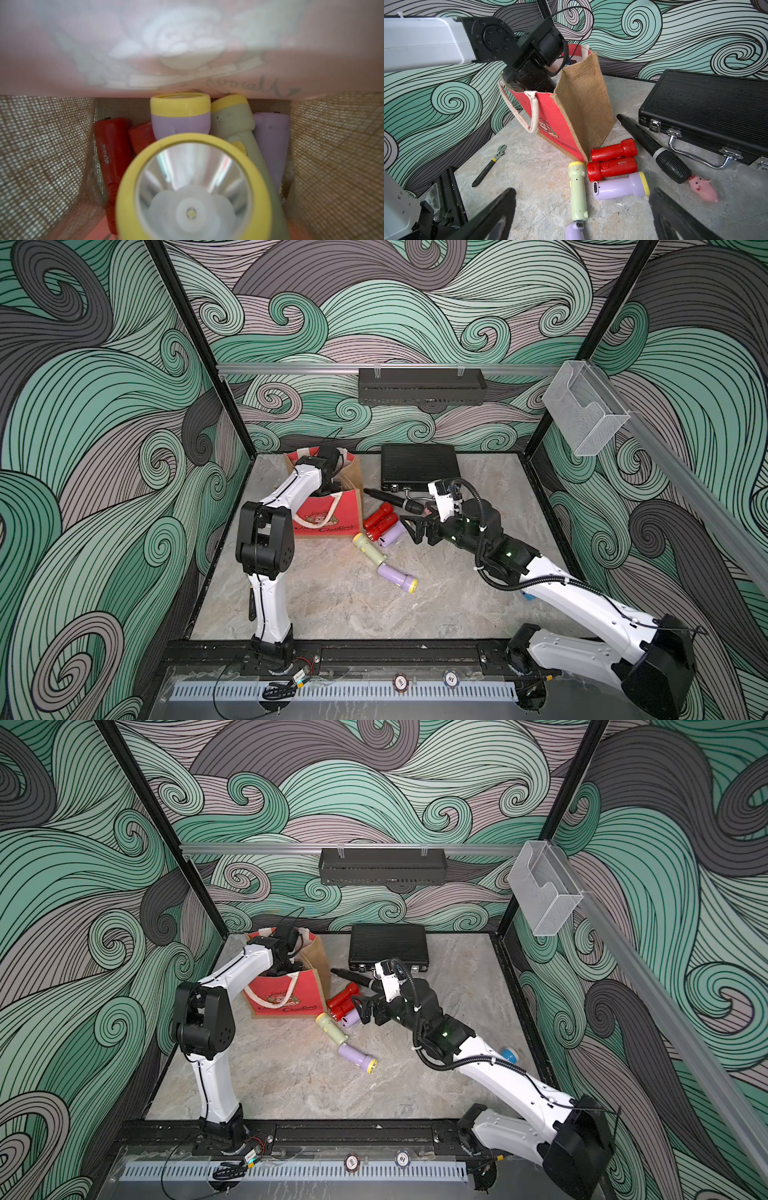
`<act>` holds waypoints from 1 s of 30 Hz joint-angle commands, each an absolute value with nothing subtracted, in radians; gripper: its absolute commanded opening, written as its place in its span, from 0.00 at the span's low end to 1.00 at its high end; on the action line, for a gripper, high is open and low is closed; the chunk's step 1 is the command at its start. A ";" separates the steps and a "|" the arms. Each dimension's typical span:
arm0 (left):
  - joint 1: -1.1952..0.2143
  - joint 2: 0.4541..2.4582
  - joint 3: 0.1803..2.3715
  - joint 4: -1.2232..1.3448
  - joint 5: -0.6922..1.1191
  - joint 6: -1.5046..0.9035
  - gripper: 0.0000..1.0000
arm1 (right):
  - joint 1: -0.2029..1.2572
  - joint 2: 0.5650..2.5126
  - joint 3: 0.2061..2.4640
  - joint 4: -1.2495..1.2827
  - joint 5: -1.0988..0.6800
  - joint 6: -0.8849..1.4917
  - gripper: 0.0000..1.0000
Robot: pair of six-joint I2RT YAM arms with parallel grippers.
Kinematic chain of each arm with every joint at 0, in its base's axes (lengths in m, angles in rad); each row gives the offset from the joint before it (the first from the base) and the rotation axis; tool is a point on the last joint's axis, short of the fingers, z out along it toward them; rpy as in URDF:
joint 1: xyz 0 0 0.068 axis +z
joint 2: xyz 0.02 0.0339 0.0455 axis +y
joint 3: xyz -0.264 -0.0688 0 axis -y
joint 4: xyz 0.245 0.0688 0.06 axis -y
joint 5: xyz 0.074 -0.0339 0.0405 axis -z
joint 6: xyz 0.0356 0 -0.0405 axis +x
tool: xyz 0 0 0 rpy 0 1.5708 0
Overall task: Put the flashlights into the tote bags
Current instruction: Place the flashlight in the canvas bag.
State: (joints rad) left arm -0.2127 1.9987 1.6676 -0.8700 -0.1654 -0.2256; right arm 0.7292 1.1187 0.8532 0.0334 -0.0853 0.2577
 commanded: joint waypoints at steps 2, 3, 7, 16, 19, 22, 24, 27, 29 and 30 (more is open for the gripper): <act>-0.206 2.043 1.680 -0.882 -0.146 -0.248 0.00 | 0.729 1.108 0.853 0.035 -0.071 0.241 0.99; -0.207 2.047 1.676 -0.881 -0.144 -0.250 0.00 | 0.729 1.108 0.854 0.033 -0.072 0.238 0.99; -0.206 2.059 1.656 -0.865 -0.138 -0.262 0.00 | 0.729 1.104 0.853 0.028 -0.067 0.235 0.99; -0.207 2.051 1.631 -0.837 -0.126 -0.277 0.10 | 0.729 1.103 0.861 0.019 -0.068 0.238 0.99; -0.206 2.038 1.619 -0.827 -0.133 -0.281 0.19 | 0.729 1.097 0.856 0.015 -0.064 0.241 0.99; -0.206 2.028 1.624 -0.831 -0.141 -0.280 0.25 | 0.729 1.089 0.853 0.008 -0.064 0.242 0.99; -0.207 2.016 1.626 -0.833 -0.154 -0.279 0.29 | 0.729 1.082 0.850 0.001 -0.062 0.242 0.99; -0.206 1.991 1.626 -0.837 -0.180 -0.276 0.35 | 0.729 1.068 0.843 -0.005 -0.059 0.244 0.99; -0.207 1.971 1.626 -0.839 -0.188 -0.274 0.40 | 0.729 1.059 0.839 -0.014 -0.056 0.244 0.99; -0.206 1.964 1.627 -0.840 -0.190 -0.274 0.43 | 0.728 1.057 0.839 -0.022 -0.055 0.244 0.99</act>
State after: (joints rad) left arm -0.2123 2.0247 1.6310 -0.8181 -0.1604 -0.2668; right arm 0.7292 1.0763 0.8513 -0.0036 -0.0761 0.2432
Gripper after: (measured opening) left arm 0.426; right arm 0.993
